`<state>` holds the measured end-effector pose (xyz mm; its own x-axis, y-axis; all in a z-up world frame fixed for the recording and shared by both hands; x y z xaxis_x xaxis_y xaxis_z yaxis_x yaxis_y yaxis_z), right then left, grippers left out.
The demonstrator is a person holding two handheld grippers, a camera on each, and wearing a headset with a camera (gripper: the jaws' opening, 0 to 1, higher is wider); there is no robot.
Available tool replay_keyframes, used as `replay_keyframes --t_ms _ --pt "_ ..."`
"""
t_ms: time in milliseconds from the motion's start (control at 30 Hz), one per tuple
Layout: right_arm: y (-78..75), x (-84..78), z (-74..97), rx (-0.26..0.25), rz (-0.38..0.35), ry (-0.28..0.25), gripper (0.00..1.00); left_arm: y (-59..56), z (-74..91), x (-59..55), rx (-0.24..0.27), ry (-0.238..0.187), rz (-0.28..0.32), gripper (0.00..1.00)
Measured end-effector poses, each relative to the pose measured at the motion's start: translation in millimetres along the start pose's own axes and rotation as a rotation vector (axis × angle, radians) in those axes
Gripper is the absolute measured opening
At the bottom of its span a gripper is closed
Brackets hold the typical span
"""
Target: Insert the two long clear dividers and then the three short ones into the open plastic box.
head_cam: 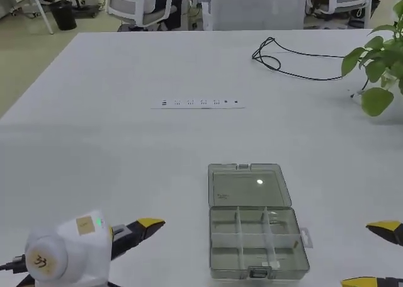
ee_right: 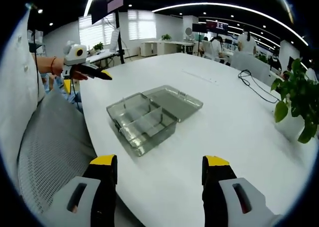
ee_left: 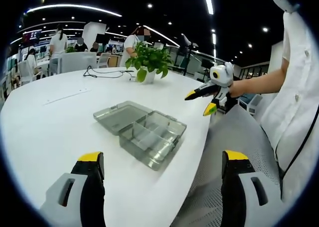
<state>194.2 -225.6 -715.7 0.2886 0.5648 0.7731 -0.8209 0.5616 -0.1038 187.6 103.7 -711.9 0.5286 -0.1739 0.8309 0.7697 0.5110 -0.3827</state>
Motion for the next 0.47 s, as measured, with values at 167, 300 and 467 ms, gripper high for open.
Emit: replay_keyframes --t_ms 167,300,467 --pt "3.7 1.6 -2.4 0.013 0.003 0.001 0.7 -0.8 -0.2 -0.1 -0.001 -0.003 0.001 1.0" --pt "3.9 3.3 -2.8 0.012 0.002 -0.002 0.7 -1.2 -0.2 -0.7 -0.001 -0.003 0.005 1.0" --pt "3.9 5.0 -2.0 0.008 0.005 -0.005 0.7 -1.5 -0.2 -1.7 -0.004 -0.002 0.007 1.0"
Point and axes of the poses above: the centre of the closed fingertips' face, and the gripper's own axes: z roughly backward along the fingers, y roughly to its left, x roughly out of its top, the point moved 7 cm from there along z, roughly backward along the fingers, and after that the axes turned 9 degrees about z, right-handed, at the moved point
